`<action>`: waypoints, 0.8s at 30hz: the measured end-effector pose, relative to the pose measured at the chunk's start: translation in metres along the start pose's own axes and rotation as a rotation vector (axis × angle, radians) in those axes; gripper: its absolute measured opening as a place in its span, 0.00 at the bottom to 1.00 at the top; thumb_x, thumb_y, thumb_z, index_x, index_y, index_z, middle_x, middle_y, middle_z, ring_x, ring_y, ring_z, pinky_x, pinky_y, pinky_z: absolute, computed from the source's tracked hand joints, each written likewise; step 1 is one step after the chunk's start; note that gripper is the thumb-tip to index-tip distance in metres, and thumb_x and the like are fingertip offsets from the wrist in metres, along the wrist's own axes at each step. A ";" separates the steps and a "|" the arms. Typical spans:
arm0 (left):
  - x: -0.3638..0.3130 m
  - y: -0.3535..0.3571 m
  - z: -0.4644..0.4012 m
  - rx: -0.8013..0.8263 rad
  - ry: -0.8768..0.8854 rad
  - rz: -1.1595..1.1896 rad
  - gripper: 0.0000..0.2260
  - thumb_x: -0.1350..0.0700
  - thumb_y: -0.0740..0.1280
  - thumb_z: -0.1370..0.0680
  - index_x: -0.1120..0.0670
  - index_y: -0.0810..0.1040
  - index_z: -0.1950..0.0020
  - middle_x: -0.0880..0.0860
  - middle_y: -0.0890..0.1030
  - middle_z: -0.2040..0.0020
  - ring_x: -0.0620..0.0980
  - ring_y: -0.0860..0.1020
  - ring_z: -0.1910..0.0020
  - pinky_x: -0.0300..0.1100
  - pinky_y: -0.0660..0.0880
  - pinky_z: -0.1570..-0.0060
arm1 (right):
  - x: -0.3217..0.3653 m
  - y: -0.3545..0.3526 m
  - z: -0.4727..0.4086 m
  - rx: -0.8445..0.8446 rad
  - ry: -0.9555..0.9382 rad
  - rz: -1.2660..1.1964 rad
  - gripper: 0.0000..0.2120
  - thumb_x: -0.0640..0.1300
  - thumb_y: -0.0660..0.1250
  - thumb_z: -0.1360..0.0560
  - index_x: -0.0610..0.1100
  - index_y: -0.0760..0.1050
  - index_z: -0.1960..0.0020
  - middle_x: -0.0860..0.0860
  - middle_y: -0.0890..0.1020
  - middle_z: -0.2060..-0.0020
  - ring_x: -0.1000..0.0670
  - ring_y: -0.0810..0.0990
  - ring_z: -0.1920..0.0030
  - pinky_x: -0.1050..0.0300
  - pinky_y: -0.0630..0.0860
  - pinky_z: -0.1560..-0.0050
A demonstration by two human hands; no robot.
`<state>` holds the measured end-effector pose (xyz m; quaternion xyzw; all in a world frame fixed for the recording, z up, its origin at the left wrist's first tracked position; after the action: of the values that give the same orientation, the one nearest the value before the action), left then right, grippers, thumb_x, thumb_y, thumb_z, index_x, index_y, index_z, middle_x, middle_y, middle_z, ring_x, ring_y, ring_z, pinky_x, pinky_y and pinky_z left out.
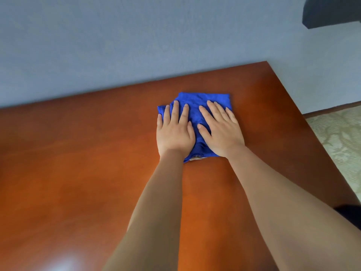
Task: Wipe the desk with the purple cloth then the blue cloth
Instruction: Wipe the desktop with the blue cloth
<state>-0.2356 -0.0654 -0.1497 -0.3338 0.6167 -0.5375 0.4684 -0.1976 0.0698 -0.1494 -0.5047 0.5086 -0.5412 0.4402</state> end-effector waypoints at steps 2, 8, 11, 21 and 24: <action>0.001 -0.001 0.016 0.004 0.017 -0.005 0.24 0.49 0.47 0.18 0.48 0.50 0.21 0.51 0.49 0.20 0.52 0.45 0.22 0.50 0.44 0.24 | 0.003 0.001 0.017 0.014 0.004 -0.003 0.35 0.62 0.36 0.25 0.49 0.54 0.22 0.49 0.55 0.22 0.50 0.51 0.23 0.50 0.46 0.23; -0.007 0.000 0.117 0.034 0.009 -0.020 0.29 0.46 0.36 0.23 0.48 0.50 0.21 0.51 0.49 0.20 0.52 0.45 0.22 0.50 0.44 0.24 | 0.016 -0.001 0.112 0.054 -0.041 -0.022 0.34 0.62 0.38 0.24 0.50 0.54 0.22 0.49 0.54 0.22 0.50 0.51 0.23 0.51 0.45 0.23; -0.013 0.004 0.177 0.041 0.017 -0.021 0.31 0.46 0.36 0.24 0.49 0.53 0.21 0.52 0.51 0.21 0.54 0.48 0.22 0.51 0.46 0.25 | 0.021 0.000 0.173 0.069 -0.062 -0.048 0.33 0.62 0.39 0.23 0.49 0.55 0.22 0.48 0.55 0.22 0.50 0.51 0.23 0.50 0.45 0.24; -0.028 0.007 0.254 0.032 -0.015 -0.009 0.28 0.47 0.41 0.22 0.50 0.58 0.22 0.53 0.56 0.22 0.55 0.53 0.23 0.53 0.50 0.25 | 0.026 0.001 0.249 0.023 -0.094 -0.076 0.27 0.57 0.49 0.21 0.47 0.65 0.26 0.46 0.65 0.26 0.47 0.62 0.26 0.47 0.53 0.28; -0.029 0.006 0.235 0.025 -0.044 0.012 0.30 0.47 0.39 0.24 0.50 0.56 0.22 0.52 0.54 0.21 0.54 0.51 0.22 0.51 0.47 0.25 | 0.023 0.002 0.227 0.014 -0.092 -0.091 0.28 0.57 0.49 0.22 0.47 0.66 0.26 0.46 0.65 0.26 0.48 0.62 0.25 0.47 0.53 0.27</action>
<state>-0.0053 -0.1195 -0.1452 -0.3361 0.6015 -0.5346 0.4893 0.0252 0.0228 -0.1550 -0.5486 0.4605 -0.5405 0.4414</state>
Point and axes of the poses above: each hand's wrist, its own z-axis away from the middle knuckle, its own y-axis out of the palm, x = y × z, the point moved 2 cm from there along -z, towards the middle knuckle
